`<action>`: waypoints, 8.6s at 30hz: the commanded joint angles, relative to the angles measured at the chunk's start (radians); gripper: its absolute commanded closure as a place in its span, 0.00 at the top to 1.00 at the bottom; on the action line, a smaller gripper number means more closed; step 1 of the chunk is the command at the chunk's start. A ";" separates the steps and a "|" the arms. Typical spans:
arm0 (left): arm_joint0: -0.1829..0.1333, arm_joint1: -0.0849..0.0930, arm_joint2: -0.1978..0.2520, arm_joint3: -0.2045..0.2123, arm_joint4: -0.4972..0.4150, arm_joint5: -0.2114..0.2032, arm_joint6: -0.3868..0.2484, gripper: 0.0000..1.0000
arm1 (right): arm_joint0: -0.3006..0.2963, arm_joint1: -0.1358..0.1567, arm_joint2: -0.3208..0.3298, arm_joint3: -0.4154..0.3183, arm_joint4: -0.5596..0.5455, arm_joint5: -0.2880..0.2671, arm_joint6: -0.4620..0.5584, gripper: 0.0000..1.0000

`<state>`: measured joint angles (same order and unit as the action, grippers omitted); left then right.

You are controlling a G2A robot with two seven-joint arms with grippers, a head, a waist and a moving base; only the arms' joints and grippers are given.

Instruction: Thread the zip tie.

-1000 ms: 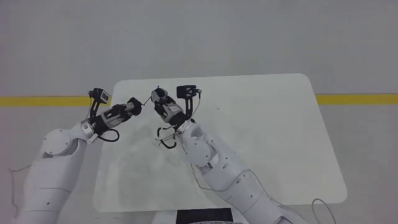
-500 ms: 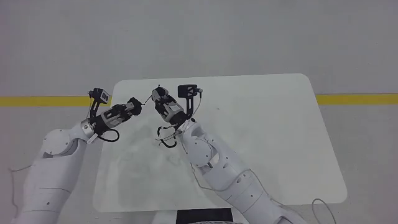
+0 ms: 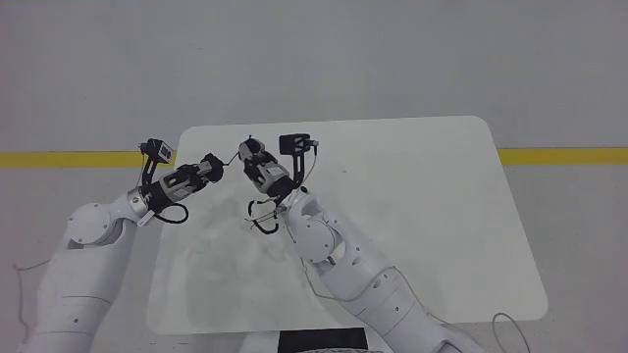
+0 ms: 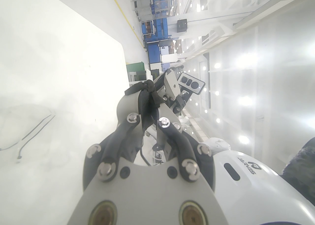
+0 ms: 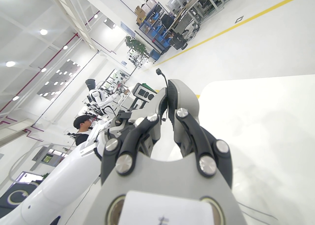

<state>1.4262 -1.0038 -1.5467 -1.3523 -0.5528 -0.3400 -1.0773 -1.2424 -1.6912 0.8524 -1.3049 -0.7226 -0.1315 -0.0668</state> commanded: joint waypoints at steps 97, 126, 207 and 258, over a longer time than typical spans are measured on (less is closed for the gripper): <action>0.000 0.000 0.000 0.000 0.000 0.000 0.000 0.00 | 0.011 -0.009 -0.036 0.041 0.003 -0.008 0.021 0.00; 0.000 0.000 0.000 0.000 0.000 0.000 0.000 0.00 | 0.004 -0.007 -0.026 0.052 -0.033 0.006 -0.008 1.00; 0.012 -0.008 -0.002 0.003 -0.518 0.471 -0.050 0.00 | 0.132 -0.025 -0.292 0.304 -0.789 0.413 -0.506 0.22; 0.012 -0.008 -0.002 0.003 -0.518 0.471 -0.050 0.00 | 0.135 -0.096 -0.188 0.456 -0.819 0.468 -0.401 0.00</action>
<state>1.4382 -1.0120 -1.5488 -1.3495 -1.0702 0.1307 -1.1276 -1.1070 -1.7873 0.6632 -0.8496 -1.5409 0.3372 -0.4696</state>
